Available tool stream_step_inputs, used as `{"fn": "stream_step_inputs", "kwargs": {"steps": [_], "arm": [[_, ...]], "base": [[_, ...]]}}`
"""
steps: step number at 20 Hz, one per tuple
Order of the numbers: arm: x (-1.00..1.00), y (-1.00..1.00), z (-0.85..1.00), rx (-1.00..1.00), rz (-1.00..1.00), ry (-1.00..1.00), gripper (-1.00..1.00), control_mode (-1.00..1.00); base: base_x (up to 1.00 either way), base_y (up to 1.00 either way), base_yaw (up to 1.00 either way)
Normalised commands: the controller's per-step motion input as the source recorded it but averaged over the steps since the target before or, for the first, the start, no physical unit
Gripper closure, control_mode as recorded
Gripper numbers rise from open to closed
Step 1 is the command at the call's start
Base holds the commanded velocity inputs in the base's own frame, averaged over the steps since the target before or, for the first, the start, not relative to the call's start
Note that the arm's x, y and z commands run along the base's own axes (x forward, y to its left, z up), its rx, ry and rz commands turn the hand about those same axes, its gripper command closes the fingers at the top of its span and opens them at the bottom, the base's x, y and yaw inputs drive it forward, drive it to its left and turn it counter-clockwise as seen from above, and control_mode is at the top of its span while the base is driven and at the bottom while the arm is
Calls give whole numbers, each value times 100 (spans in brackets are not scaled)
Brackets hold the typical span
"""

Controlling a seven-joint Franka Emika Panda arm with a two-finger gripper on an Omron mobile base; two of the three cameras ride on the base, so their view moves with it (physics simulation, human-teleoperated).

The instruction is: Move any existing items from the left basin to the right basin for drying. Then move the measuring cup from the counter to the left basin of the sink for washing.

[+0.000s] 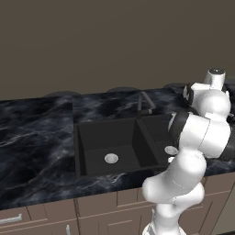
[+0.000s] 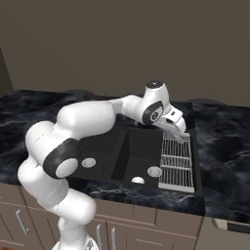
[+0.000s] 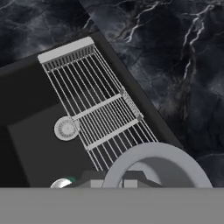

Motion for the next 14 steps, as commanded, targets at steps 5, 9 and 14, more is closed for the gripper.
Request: {"fn": "stream_step_inputs", "kwargs": {"steps": [5,9,14], "arm": [[-40,80,15,-1,0,5,100,-100],[-31,77,28,0,0,7,100,-100],[-18,62,43,0,1,11,100,-100]], "base": [[0,0,0],[0,0,0],[0,0,0]]}}
